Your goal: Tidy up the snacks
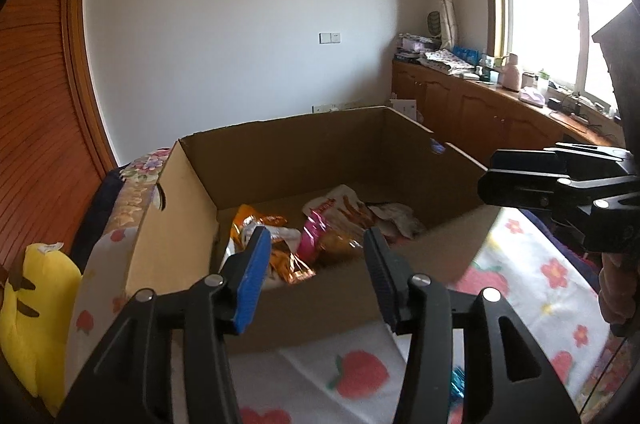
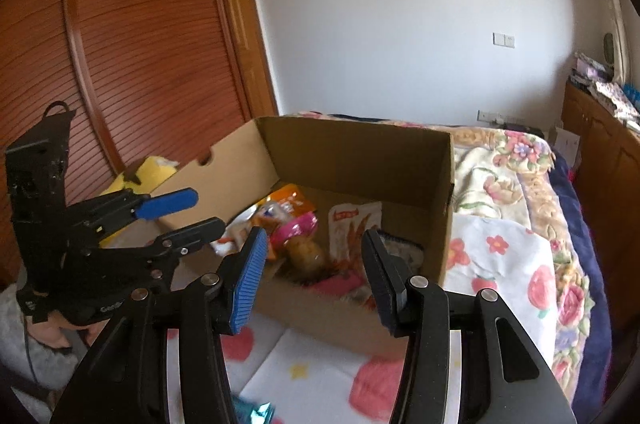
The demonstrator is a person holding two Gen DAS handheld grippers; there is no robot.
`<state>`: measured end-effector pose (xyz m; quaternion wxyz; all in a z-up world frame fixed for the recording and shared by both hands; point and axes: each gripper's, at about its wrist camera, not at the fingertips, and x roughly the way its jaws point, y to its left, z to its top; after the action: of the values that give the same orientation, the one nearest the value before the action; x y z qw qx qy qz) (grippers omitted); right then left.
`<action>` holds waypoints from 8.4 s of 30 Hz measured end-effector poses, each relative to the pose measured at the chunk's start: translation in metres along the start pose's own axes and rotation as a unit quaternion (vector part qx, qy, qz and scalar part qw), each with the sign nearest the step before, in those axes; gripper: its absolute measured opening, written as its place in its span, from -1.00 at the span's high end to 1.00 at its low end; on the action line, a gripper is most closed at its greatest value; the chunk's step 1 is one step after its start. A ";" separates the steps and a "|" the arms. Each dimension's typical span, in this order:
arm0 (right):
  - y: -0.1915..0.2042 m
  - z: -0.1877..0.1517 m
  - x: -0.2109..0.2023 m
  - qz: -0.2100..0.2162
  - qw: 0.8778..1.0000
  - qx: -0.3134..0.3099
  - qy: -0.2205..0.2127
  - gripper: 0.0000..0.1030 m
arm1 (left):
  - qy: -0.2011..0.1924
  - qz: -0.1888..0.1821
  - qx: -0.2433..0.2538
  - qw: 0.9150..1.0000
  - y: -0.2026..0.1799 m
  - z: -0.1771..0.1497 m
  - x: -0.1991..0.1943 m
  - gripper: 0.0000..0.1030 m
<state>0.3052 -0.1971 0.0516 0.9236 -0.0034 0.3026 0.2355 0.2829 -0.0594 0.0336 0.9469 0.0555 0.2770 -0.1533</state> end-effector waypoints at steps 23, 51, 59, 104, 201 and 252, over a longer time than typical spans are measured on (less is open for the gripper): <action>0.049 -0.118 -0.007 0.003 0.993 -0.040 0.115 0.03 | 0.057 -0.015 -0.014 0.998 -0.027 -0.094 -0.049 0.04; 0.069 -0.128 0.055 0.000 0.984 -0.090 0.152 -0.01 | 0.087 -0.019 -0.059 0.994 -0.010 -0.134 -0.053 0.04; 0.080 -0.117 0.069 -0.007 0.978 -0.146 0.148 -0.04 | 0.088 -0.021 -0.061 0.994 -0.011 -0.134 -0.053 0.04; 0.021 -0.159 0.004 -0.020 0.995 0.008 0.096 0.60 | 0.130 -0.037 -0.043 0.990 -0.072 -0.123 -0.008 0.63; 0.035 -0.031 -0.047 -0.057 0.998 0.010 -0.019 0.21 | -0.024 0.051 -0.023 0.998 0.009 -0.013 -0.083 0.21; 0.104 -0.143 -0.142 -0.149 0.985 0.031 -0.077 -0.97 | -0.061 0.120 -0.058 0.989 -0.033 -0.120 -0.209 -0.85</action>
<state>0.0797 -0.1875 0.0286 0.9684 -0.0013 0.2342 0.0856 0.0444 -0.0141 0.0456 0.9753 0.0240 0.2181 -0.0254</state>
